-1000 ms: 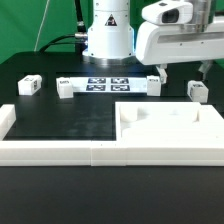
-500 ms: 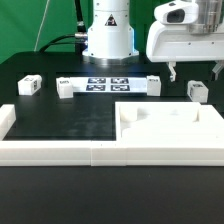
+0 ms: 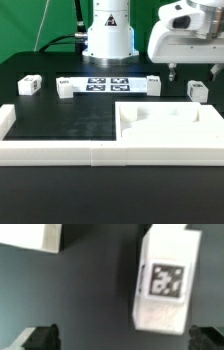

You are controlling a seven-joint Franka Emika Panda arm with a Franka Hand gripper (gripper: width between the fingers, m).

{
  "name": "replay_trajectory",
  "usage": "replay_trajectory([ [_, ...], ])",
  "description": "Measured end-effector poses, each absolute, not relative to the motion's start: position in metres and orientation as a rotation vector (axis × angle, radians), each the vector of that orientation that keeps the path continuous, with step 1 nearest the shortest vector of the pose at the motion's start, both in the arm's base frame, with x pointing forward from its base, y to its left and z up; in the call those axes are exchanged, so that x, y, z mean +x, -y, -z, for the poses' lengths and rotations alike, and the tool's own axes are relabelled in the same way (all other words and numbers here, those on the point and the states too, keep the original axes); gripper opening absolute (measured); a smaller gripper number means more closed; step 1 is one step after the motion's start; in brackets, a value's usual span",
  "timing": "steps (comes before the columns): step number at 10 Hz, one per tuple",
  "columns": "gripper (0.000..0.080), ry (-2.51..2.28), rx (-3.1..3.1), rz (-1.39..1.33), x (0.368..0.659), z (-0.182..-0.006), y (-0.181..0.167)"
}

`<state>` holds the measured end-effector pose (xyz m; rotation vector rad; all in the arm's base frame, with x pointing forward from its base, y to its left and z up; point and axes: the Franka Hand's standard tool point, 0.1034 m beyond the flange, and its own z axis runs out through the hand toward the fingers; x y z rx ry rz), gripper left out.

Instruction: Assemble one leg

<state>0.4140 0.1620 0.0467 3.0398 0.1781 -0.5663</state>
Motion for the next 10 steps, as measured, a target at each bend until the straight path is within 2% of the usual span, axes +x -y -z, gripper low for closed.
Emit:
replay_trajectory([
  [4,0.0649,-0.014,2.892,1.156,0.407,-0.049,-0.169],
  [5,0.0649,-0.003,2.838,1.272,0.408,-0.044,-0.167],
  [7,0.0649,0.000,2.794,1.357,0.406,-0.032,-0.166],
  [10,0.0649,0.009,2.802,1.323,0.401,-0.018,-0.175],
])
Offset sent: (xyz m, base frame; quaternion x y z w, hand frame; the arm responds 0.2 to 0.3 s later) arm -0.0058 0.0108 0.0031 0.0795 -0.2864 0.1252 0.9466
